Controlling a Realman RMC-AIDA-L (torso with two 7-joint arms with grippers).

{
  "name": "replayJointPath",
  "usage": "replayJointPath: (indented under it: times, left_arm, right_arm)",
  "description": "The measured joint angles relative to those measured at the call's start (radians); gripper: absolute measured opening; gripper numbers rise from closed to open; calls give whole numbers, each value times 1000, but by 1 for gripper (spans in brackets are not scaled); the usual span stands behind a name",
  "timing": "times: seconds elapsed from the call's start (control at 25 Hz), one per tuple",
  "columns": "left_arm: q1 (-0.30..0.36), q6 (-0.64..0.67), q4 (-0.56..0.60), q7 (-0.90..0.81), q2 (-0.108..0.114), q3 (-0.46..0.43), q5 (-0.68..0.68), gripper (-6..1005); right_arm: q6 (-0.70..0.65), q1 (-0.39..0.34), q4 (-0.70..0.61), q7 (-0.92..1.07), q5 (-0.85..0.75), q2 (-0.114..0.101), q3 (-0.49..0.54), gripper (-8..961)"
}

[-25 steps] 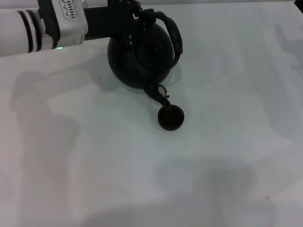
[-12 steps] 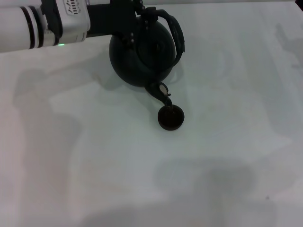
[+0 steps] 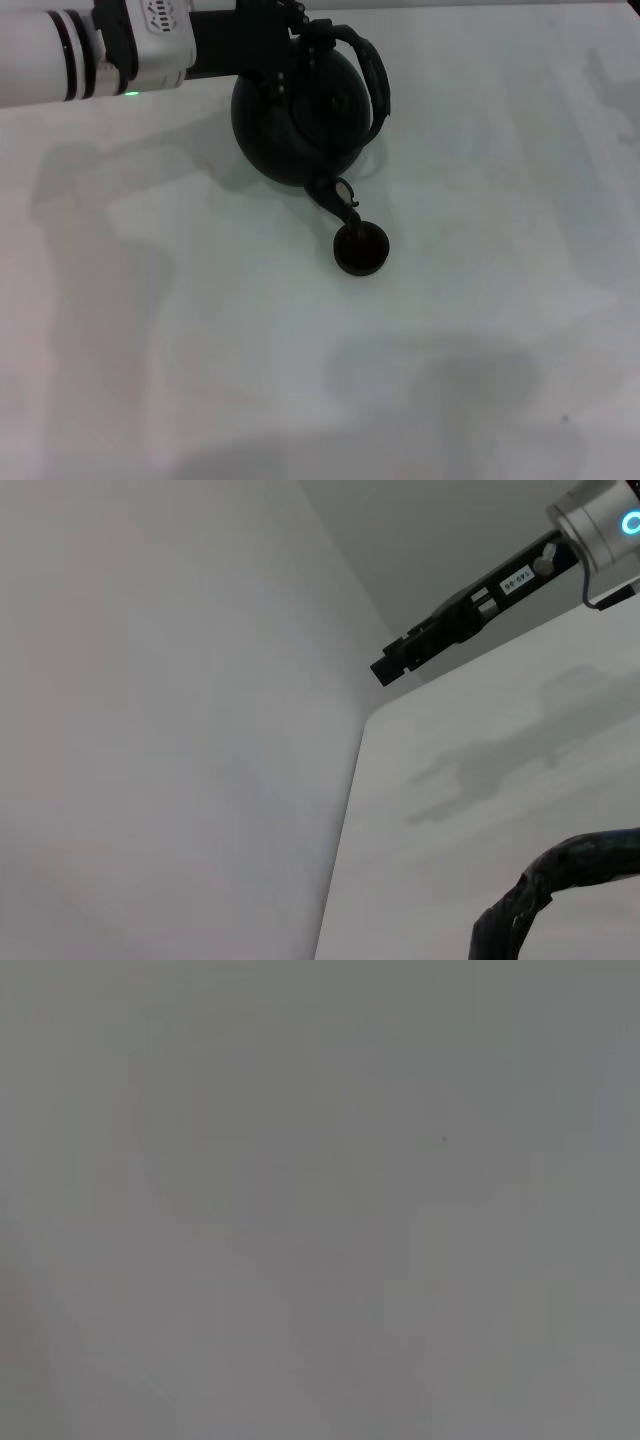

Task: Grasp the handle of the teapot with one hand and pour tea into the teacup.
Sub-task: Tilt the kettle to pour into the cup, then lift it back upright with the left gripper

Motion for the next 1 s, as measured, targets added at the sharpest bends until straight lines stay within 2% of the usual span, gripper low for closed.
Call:
replayJointPath:
  times: [1.0]
  left_arm:
    - [24, 7, 12, -28, -8, -1, -36, 103]
  right_arm:
    - [-24, 1, -2, -2, 0, -3, 0, 842]
